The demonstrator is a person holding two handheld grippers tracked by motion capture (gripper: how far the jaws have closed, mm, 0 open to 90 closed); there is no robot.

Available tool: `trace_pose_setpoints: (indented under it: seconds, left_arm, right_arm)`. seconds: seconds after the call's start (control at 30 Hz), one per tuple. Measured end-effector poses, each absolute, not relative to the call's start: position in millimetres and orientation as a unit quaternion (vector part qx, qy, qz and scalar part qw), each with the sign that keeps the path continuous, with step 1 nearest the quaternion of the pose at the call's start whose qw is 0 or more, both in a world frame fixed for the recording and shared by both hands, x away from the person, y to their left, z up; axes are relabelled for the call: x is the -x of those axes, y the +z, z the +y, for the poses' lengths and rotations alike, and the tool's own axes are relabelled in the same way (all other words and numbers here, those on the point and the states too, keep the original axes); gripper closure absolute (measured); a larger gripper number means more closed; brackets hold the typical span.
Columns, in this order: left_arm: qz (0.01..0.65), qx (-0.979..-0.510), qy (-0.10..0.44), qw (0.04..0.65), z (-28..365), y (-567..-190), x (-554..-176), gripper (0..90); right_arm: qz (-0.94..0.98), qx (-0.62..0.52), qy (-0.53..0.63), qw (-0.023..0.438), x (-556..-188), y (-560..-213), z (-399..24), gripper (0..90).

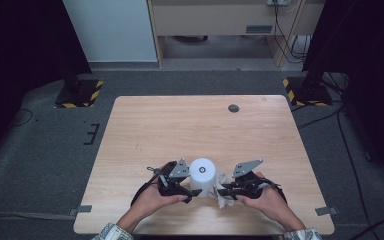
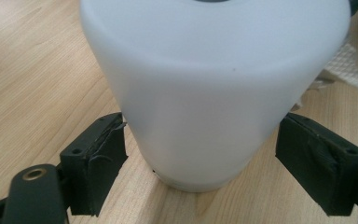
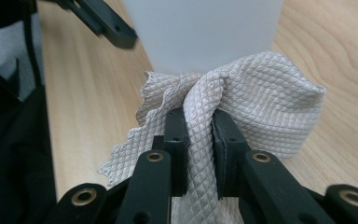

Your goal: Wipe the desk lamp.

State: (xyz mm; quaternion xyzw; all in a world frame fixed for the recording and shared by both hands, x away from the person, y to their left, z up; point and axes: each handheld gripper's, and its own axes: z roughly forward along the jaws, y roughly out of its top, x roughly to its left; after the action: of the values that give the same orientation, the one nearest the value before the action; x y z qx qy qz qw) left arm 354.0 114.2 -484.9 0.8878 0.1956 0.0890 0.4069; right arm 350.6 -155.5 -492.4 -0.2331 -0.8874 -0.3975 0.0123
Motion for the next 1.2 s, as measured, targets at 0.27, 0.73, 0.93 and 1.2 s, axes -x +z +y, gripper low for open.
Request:
trace_pose_setpoints:
  seconds: [0.27,0.73,0.93,1.2]
  left_arm:
    - [0.198,-0.887,0.089,0.408,113.6,-486.3,-354.0,15.4]
    - [0.196,-0.888,0.091,0.405,113.1,-486.1,-353.9,15.5]
    - [0.197,-0.888,0.089,0.407,113.4,-486.3,-354.1,15.5]
    - [0.199,-0.887,0.088,0.407,114.0,-487.0,-354.6,15.2]
  right_arm:
    - [-0.866,0.235,-0.441,0.001,-348.6,-475.8,-165.1,78.5]
    - [-0.869,0.237,-0.434,0.006,-352.7,-482.3,-162.1,78.6]
    - [-0.884,0.247,-0.398,0.006,-354.8,-494.2,-155.7,78.6]
    - [-0.860,0.234,-0.453,0.000,-347.3,-469.4,-161.3,78.6]
